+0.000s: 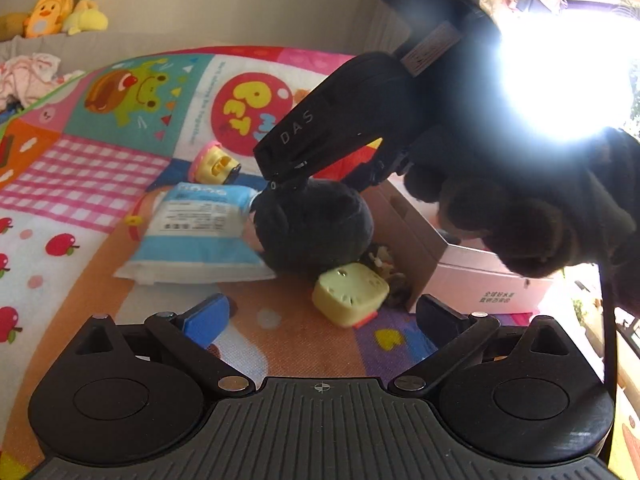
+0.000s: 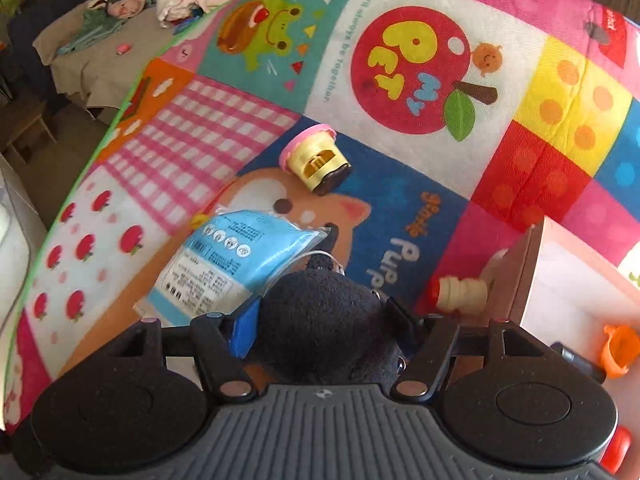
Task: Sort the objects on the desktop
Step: 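Grasp the black plush cat with the right tool and lift it, then carry the black plush cat toward the pink box with the right tool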
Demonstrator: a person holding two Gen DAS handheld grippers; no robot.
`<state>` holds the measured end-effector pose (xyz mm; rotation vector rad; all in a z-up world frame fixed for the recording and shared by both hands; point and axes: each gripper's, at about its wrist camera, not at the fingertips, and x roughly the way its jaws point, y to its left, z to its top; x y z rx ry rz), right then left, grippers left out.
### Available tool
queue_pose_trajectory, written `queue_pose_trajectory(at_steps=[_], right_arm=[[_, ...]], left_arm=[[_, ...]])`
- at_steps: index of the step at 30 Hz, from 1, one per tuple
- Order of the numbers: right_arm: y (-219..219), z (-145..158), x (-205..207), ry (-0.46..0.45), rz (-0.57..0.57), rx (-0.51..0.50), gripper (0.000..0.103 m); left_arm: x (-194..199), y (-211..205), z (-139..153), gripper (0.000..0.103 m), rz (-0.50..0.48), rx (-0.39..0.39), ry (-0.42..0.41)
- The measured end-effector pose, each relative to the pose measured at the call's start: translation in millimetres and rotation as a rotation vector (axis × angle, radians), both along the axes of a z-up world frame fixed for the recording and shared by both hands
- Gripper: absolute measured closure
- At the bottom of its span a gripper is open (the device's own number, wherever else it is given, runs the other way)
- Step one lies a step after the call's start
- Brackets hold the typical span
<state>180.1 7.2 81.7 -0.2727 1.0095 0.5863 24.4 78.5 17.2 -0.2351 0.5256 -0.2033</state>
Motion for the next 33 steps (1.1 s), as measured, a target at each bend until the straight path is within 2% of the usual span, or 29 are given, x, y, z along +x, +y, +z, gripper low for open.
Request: queue_pose_trajectory(at_steps=[3,7,10,12,15,18,20,22,24,26,28,31,33], right_arm=[[-30,25,-27,-0.013,-0.016,0.105,0.037],[-95,66,-78,-0.122,-0.060,0.241,0.037],[-142,76,-114,-0.202,-0.113,0.254,0.036],[-165,70,-133,-0.237,-0.156,0.219,0.036],[-192,49,-158,-0.317,-0.231,0.091,0.036],[-203,13,-177,-0.467,-0.284,-0.130,0.036],[-203,-13,-183,-0.531,-0.285,-0.234,0.036],[-202,-37,-187,-0.547,-0.267,-0.277,0.034],[-199,-49,-190,-0.550,-0.263,-0.274,0.024],[-198,-48,-199,-0.571,-0.245,-0.215,0.015],[-202,-37,-211,-0.546,-0.217,-0.076,0.009],[-207,-24,-221,-0.480,-0.155,0.089,0.007],[-206,-21,-227,-0.465,-0.126,0.114,0.007]], left_arm=[[-6,-8,1,0.000,-0.039,0.035,-0.013],[-15,-23,2,0.000,-0.099,0.099,-0.033],[-17,-35,1,0.000,-0.120,0.149,-0.032],[-16,-40,1,0.000,-0.120,0.168,-0.019],[-10,-46,1,0.000,-0.104,0.174,0.019],[-2,-51,3,0.000,-0.066,0.195,0.051],[3,-54,5,0.000,-0.045,0.195,0.069],[7,-57,8,0.000,-0.030,0.194,0.085],[7,-62,11,0.000,-0.025,0.206,0.091],[4,-66,14,0.000,-0.028,0.229,0.088],[2,-68,14,0.000,-0.030,0.245,0.094],[4,-70,10,0.000,-0.020,0.248,0.118],[5,-70,8,0.000,-0.009,0.245,0.131]])
